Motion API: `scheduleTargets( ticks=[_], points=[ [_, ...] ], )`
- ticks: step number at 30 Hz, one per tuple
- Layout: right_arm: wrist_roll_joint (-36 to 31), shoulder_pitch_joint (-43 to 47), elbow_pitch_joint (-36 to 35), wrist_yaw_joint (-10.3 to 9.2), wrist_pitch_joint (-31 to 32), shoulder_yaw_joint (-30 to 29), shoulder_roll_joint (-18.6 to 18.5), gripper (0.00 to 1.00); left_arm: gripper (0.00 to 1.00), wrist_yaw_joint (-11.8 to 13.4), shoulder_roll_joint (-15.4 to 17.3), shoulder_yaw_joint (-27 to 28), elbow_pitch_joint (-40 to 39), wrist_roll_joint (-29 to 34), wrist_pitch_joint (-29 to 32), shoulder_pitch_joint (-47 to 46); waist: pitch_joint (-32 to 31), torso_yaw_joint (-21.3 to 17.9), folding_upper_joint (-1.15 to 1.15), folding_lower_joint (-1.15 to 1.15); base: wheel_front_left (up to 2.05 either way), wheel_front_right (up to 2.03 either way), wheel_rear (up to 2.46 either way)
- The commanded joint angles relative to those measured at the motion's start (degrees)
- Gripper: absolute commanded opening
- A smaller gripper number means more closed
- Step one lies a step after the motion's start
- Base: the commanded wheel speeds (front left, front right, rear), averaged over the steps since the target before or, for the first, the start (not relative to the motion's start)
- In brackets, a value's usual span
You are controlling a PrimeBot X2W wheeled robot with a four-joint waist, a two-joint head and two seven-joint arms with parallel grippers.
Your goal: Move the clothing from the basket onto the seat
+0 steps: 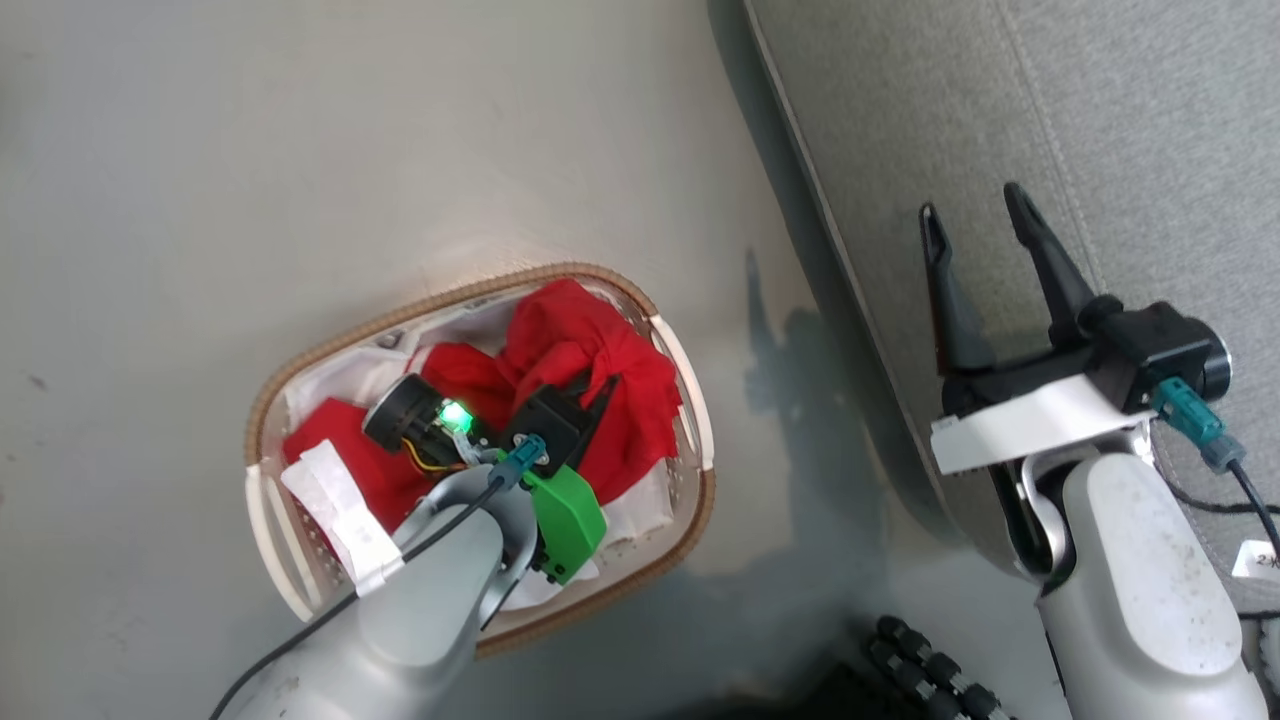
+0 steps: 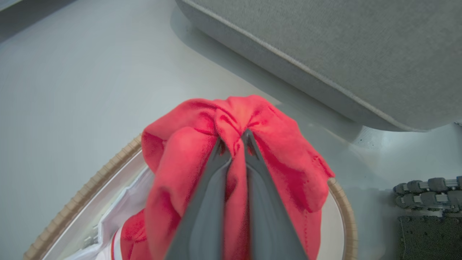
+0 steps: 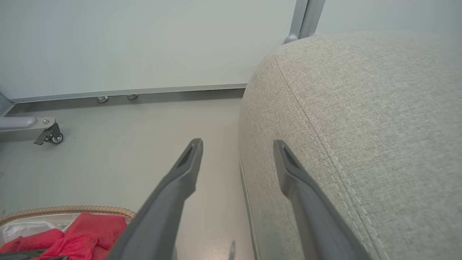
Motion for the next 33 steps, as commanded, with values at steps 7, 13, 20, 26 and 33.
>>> scheduleTargets(
  ticks=[7, 13, 20, 26, 33],
  points=[
    [-3.04, 6.84, 2.31, -0.05, -0.28, -0.60, -0.27, 1.00, 0.00, -0.25, 1.50, -1.21, -8.16, -2.95, -0.06, 4.36, -18.95, 7.12, 0.00, 0.00, 0.00, 0.00, 0.00],
    [-4.47, 11.46, 3.63, -0.04, -0.28, 0.42, -0.27, 1.00, 0.00, -0.23, 4.30, -3.33, -13.26, -5.11, -0.06, 3.92, -27.64, 8.42, 0.00, 0.00, 0.00, 0.00, 0.00],
    [-5.00, 15.00, 4.53, -0.05, -0.28, 1.62, -0.27, 1.00, 0.00, -0.22, 9.00, -8.75, -17.08, -7.00, -0.06, -1.73, -34.76, 8.97, 0.00, 0.00, 0.00, 0.00, 0.00],
    [-5.18, 16.30, 4.82, -0.05, -0.28, 2.96, -0.25, 1.00, 0.00, -0.23, 12.47, -11.82, -19.08, -9.71, -0.06, -9.01, -38.71, 8.75, 0.00, 0.00, 0.00, 0.00, 0.00],
    [-5.39, 15.88, 4.66, -0.05, -0.28, 4.68, -0.25, 1.00, 0.00, -0.23, 15.03, -14.00, -19.65, -12.13, -0.02, -16.97, -40.12, 8.48, 0.00, 0.00, 0.00, 0.00, 0.00]
  ],
)
